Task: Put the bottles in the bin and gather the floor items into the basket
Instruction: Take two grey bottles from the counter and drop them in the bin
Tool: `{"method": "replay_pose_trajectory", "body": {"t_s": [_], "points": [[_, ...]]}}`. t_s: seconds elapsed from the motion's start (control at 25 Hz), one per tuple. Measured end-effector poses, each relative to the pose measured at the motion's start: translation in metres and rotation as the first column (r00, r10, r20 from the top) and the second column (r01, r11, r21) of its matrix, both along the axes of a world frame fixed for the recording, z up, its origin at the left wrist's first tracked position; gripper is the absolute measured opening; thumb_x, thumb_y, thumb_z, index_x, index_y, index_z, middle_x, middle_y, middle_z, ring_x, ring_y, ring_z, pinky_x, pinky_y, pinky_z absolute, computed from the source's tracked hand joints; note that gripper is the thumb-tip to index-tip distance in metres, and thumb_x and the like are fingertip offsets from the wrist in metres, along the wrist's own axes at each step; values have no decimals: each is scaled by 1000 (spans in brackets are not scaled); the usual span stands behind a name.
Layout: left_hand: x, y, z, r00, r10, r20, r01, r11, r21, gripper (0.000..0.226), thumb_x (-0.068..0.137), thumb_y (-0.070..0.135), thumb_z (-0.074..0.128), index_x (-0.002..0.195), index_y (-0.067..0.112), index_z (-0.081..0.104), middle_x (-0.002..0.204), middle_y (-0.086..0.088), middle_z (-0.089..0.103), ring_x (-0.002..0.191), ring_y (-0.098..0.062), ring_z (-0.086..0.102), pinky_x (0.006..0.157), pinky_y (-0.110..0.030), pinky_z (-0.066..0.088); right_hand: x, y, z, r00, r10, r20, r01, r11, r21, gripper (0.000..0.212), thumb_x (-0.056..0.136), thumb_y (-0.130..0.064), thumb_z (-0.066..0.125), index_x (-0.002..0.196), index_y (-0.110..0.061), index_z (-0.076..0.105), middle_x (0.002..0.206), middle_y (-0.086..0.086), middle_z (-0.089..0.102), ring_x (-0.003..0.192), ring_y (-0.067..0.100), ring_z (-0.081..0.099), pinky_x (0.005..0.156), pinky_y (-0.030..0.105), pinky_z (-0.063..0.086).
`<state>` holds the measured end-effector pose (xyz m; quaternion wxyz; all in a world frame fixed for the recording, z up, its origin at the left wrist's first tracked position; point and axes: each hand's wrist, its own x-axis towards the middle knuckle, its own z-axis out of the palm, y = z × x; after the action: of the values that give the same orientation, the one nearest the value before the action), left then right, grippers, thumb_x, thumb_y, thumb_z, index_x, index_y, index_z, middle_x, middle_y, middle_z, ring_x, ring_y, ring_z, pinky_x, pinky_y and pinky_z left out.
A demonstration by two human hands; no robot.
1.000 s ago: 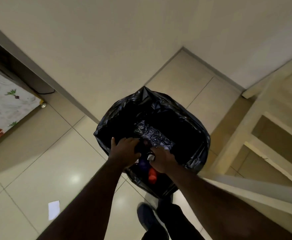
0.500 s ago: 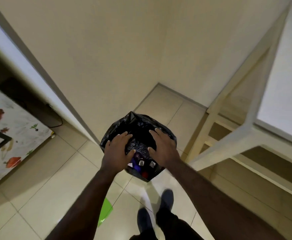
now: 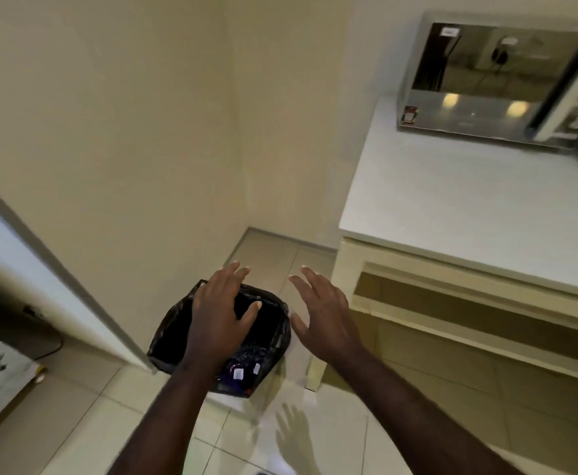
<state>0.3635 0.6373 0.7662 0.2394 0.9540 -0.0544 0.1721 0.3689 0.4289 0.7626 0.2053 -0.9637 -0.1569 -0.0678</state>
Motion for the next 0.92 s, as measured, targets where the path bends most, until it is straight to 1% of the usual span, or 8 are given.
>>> {"method": "replay_pose_trajectory", "body": {"t_s": [0.16, 0.32, 0.4, 0.6, 0.8, 0.92], "points": [[-38, -71, 18, 996, -88, 21, 87, 995, 39, 63, 86, 45, 64, 142, 30, 39, 153, 6, 35, 142, -17, 31, 114, -49, 27, -63, -76, 15, 990, -134, 50, 133, 991, 31, 68, 91, -39, 57, 151, -31, 27, 163, -4, 16, 150, 20, 17, 119, 44, 16], [-84, -151, 23, 977, -212, 25, 208, 972, 109, 71, 86, 47, 64, 148, 28, 34, 159, 5, 26, 147, -19, 21, 116, -50, 19, -134, -162, 24, 952, -287, 109, 288, 958, 5, 71, 88, -40, 61, 151, -31, 27, 164, -2, 16, 151, 22, 15, 119, 47, 16], [-102, -189, 25, 963, -268, 24, 263, 958, 117, 75, 85, 48, 64, 150, 28, 31, 160, 5, 23, 148, -20, 18, 117, -50, 16, -165, -204, 26, 924, -360, 128, 367, 930, -31, 71, 88, -40, 61, 151, -29, 28, 164, 0, 15, 151, 24, 13, 120, 48, 16], [-121, -285, 33, 908, -417, 38, 402, 893, 201, 82, 86, 49, 60, 153, 30, 18, 163, 6, 11, 150, -18, 8, 119, -49, 10, -221, -308, 29, 827, -533, 180, 556, 823, -118, 74, 89, -44, 59, 152, -28, 23, 165, 2, 10, 152, 27, 8, 120, 47, 11], [-101, -381, 49, 839, -538, 82, 499, 820, 279, 81, 85, 49, 61, 152, 28, 22, 163, 4, 12, 150, -20, 10, 118, -50, 12, -245, -408, 40, 703, -676, 221, 710, 688, -152, 78, 88, -45, 59, 153, -28, 19, 165, 4, 8, 152, 28, 7, 120, 48, 11], [-82, -444, 57, 798, -595, 96, 550, 784, 287, 81, 85, 46, 63, 152, 27, 23, 163, 4, 12, 150, -20, 9, 118, -51, 15, -248, -467, 49, 635, -733, 242, 772, 614, -165, 78, 88, -44, 60, 153, -27, 21, 165, 4, 11, 152, 28, 9, 120, 48, 11]]}}
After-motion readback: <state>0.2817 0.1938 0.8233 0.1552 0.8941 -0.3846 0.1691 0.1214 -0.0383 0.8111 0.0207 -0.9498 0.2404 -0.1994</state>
